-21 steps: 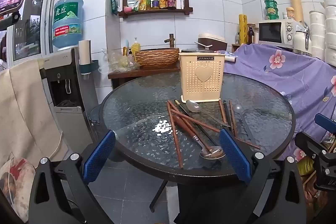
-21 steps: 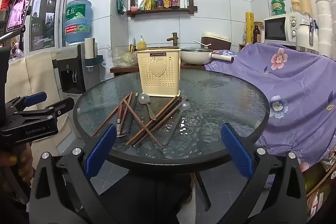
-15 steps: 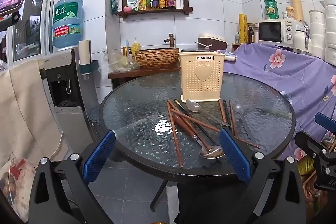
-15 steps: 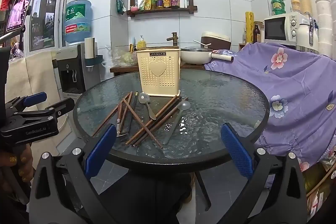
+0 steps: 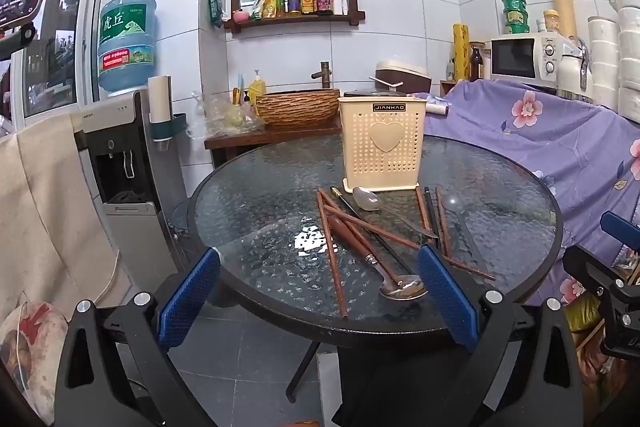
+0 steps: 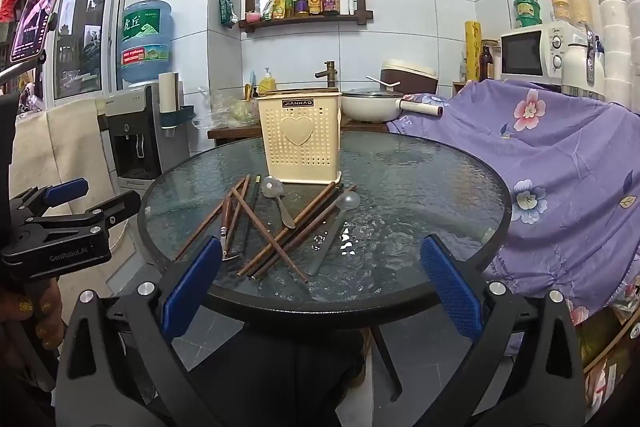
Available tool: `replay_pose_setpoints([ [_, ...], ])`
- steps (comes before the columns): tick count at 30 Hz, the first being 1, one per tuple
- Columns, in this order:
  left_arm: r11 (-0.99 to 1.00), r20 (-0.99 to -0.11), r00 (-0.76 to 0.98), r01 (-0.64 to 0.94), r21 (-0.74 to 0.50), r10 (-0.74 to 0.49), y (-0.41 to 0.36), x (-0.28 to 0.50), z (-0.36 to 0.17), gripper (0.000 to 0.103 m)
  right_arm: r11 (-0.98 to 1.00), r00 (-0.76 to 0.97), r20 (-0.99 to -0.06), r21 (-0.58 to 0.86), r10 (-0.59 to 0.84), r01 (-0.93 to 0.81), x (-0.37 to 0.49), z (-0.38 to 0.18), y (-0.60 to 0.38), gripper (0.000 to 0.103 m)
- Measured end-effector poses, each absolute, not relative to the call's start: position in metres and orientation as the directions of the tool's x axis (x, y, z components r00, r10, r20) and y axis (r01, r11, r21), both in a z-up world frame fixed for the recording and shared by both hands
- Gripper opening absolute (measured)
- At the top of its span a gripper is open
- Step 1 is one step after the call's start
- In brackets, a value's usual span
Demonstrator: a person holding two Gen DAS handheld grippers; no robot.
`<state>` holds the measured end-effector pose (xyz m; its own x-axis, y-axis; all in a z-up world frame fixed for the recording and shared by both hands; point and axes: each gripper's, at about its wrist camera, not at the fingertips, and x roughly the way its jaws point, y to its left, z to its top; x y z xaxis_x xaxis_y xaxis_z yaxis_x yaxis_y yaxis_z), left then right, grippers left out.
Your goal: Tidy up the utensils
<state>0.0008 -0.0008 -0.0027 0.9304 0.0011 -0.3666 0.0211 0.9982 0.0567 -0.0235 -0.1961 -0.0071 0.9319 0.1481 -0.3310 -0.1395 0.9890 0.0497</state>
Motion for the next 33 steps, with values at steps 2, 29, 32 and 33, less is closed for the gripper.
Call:
replay_pose_setpoints([
  [2,0.998,-0.369,0.929,0.021,0.057,0.002,-0.0006,0.0006,-0.0027,0.097,0.989,0.932,-0.331,0.049,0.146,-0.138,-0.0233,-0.0074,-0.1960,0.098],
  [29,0.998,-0.375,0.927,0.027,0.052,-0.006,-0.0007,0.0020,-0.0033,0.097,0.990,0.931,-0.334,0.048,0.143,-0.135,-0.0238,-0.0067,-0.1934,0.098],
  [32,0.998,-0.375,0.927,0.028,0.051,-0.007,-0.0005,0.0020,-0.0033,0.097,0.989,0.931,-0.335,0.048,0.145,-0.137,-0.0234,-0.0068,-0.1929,0.098],
  [33,0.998,-0.375,0.927,0.027,0.051,-0.006,-0.0006,0.0020,-0.0033,0.097,0.989,0.931,-0.335,0.047,0.145,-0.137,-0.0234,-0.0063,-0.1922,0.098],
])
